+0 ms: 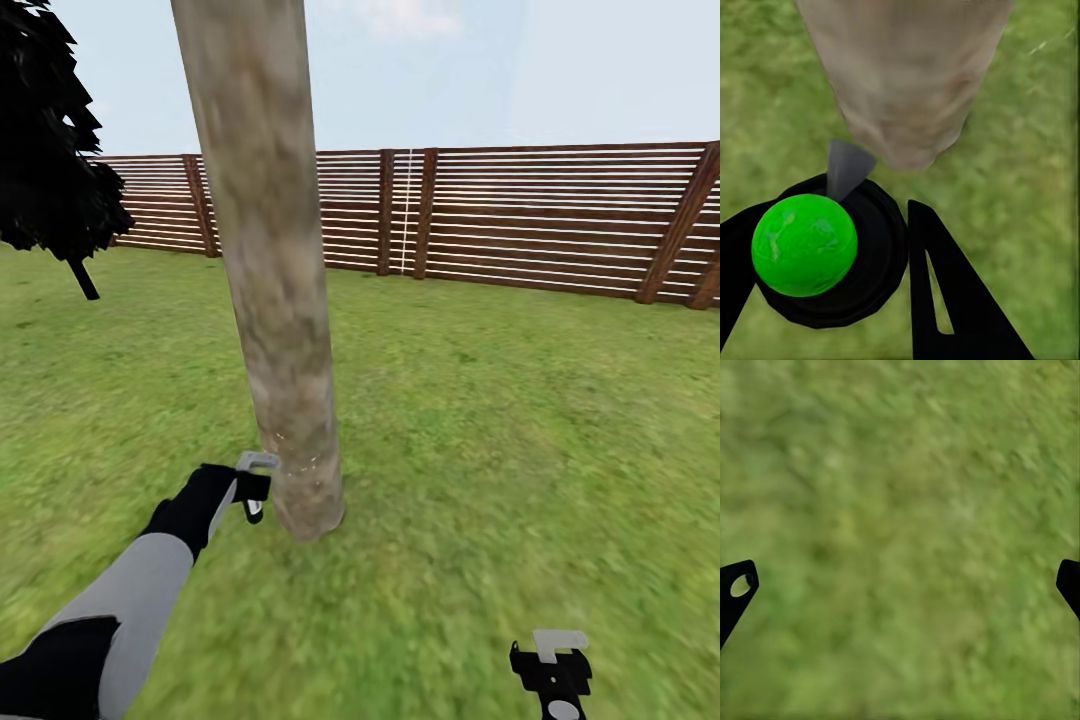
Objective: In the garden, pick up the pesticide atomizer on the floor and spray pesticide onto both trees until each tree trunk is fully covered.
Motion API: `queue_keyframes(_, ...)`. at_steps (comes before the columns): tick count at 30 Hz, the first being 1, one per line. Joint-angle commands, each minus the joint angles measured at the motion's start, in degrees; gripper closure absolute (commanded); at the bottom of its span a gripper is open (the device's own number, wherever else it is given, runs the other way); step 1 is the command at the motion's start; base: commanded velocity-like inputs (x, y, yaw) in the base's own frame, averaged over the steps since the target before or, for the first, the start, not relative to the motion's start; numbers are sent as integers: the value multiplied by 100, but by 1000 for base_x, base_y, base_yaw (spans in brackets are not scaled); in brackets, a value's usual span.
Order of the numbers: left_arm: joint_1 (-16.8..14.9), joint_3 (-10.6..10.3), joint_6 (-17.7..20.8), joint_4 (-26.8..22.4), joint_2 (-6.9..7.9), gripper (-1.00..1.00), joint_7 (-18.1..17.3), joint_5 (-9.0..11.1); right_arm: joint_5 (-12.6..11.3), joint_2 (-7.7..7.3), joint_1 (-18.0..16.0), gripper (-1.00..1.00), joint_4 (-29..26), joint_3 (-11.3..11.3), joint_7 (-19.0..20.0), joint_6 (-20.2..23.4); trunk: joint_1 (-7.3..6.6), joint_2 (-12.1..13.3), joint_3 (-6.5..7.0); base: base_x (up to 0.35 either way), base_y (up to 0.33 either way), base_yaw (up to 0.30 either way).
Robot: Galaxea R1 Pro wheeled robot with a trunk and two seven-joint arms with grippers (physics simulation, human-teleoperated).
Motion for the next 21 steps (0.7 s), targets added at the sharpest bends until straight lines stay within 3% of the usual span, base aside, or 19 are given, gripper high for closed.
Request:
queue_keyframes(1,-7,34,26,-9,-5,100,-48,-64,59,2,-5,-100,9,-46,-14,-23,-1,-2,-3,0,0,-36)
queue_keyframes(4,-11,44,33,-9,27,100,-49,-64,54,-4,-5,-100,9,-53,-16,-23,-1,-2,10,-35,0,-152)
queue_keyframes(10,-13,49,33,-10,-18,100,-49,-58,56,-4,-5,-100,9,-51,-17,-23,-1,-2,46,-256,0,-204)
queue_keyframes(17,-51,35,35,-13,-145,100,-49,-57,58,0,-5,-100,9,-47,-17,-23,-1,-2,51,-25,0,-24)
queue_keyframes(19,-205,37,82,-16,-219,100,-42,-57,58,1,-5,-100,9,-47,-17,-23,-1,-2,51,-1,0,-1)
queue_keyframes(21,-300,55,244,-17,-197,100,-46,-56,53,1,-5,-100,9,-47,-17,-23,-1,-2,51,0,0,0)
